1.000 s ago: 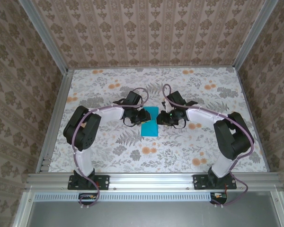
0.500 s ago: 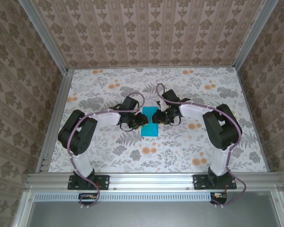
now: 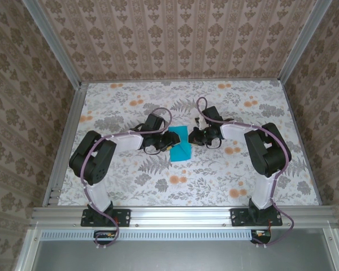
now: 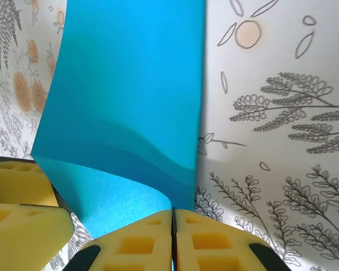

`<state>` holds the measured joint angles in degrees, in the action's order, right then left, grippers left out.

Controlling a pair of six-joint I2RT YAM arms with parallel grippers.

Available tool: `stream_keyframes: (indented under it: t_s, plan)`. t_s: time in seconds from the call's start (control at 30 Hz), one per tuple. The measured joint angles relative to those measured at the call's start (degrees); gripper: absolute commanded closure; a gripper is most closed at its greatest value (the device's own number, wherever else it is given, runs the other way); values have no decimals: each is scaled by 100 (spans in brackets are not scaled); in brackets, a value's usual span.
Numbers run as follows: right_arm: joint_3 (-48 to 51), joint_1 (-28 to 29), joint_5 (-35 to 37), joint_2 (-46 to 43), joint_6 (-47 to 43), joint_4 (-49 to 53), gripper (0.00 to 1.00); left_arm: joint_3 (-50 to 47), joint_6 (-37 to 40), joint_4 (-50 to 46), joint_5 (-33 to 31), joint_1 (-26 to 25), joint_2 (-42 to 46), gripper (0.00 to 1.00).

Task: Fold a paper plane with a square sheet of paper (pick it up from the middle)

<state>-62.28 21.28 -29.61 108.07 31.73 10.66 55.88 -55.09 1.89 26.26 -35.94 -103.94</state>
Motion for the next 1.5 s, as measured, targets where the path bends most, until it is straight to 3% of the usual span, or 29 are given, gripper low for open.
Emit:
stream_keyframes:
  t_s: [0.23, 0.47, 0.63, 0.93, 1.2, 1.5]
  plan:
    - [7, -2, -109, 0, 109, -133, 90, 0, -33, 282, 120, 2, -232, 61]
    - [7, -4, -131, 0, 153, -138, 86, 4, -52, 345, 188, 2, -328, 76]
    - [4, -70, -120, 0, 107, -101, 75, 42, 0, 348, 140, 2, -328, 91]
    - [13, -219, 444, -588, -170, 295, 43, 197, 481, -267, -278, 2, -120, 95]
    - [457, -341, 1080, -1506, -308, 76, 24, 1333, 1762, -2747, -1694, -17, 1069, 95]
    - [1174, -605, 1690, -2168, -234, -367, 17, 2424, 2806, -4848, -3836, -249, 1447, 95]
